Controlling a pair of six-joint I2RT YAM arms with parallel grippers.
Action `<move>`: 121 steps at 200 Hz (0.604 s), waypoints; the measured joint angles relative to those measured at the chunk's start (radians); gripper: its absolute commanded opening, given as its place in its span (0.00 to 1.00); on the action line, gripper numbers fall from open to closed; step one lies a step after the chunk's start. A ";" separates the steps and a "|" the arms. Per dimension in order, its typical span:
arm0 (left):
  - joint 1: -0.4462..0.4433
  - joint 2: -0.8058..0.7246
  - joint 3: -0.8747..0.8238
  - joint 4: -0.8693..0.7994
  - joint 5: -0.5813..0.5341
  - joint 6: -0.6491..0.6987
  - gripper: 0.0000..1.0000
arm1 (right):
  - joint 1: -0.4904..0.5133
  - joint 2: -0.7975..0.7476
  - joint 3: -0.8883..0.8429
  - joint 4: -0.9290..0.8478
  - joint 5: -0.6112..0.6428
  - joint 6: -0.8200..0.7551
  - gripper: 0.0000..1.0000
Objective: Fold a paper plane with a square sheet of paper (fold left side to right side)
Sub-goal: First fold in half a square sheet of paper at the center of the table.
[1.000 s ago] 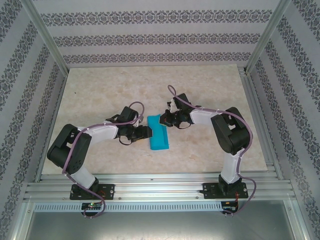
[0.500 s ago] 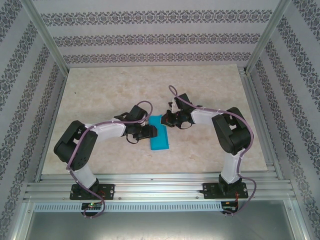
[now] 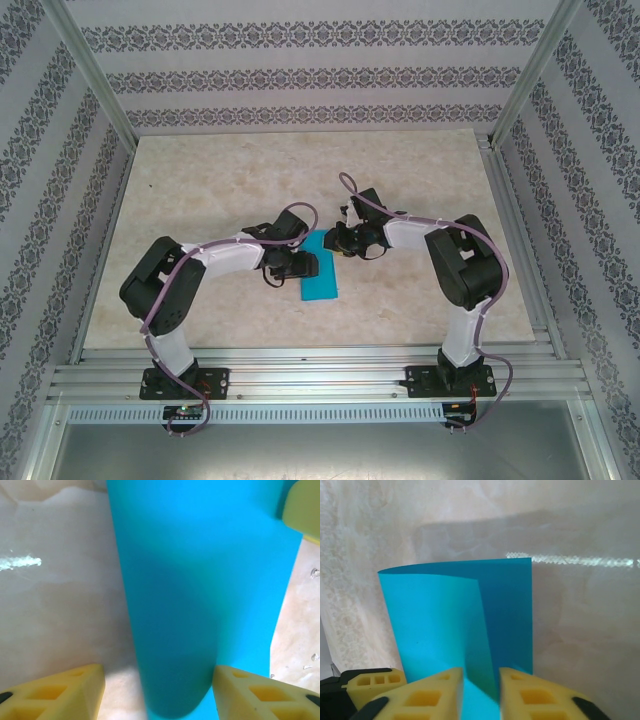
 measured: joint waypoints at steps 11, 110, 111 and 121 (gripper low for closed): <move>-0.003 0.003 0.005 -0.006 -0.006 0.000 0.61 | -0.006 -0.016 -0.006 -0.007 0.005 -0.007 0.37; -0.008 0.026 0.036 -0.038 -0.016 -0.002 0.64 | -0.061 -0.162 -0.127 -0.075 0.084 -0.053 0.38; -0.008 0.026 0.037 -0.038 -0.016 -0.002 0.64 | -0.061 -0.163 -0.129 -0.075 0.084 -0.053 0.38; -0.008 0.029 0.040 -0.042 -0.016 -0.002 0.65 | -0.061 -0.167 -0.143 -0.080 0.084 -0.053 0.37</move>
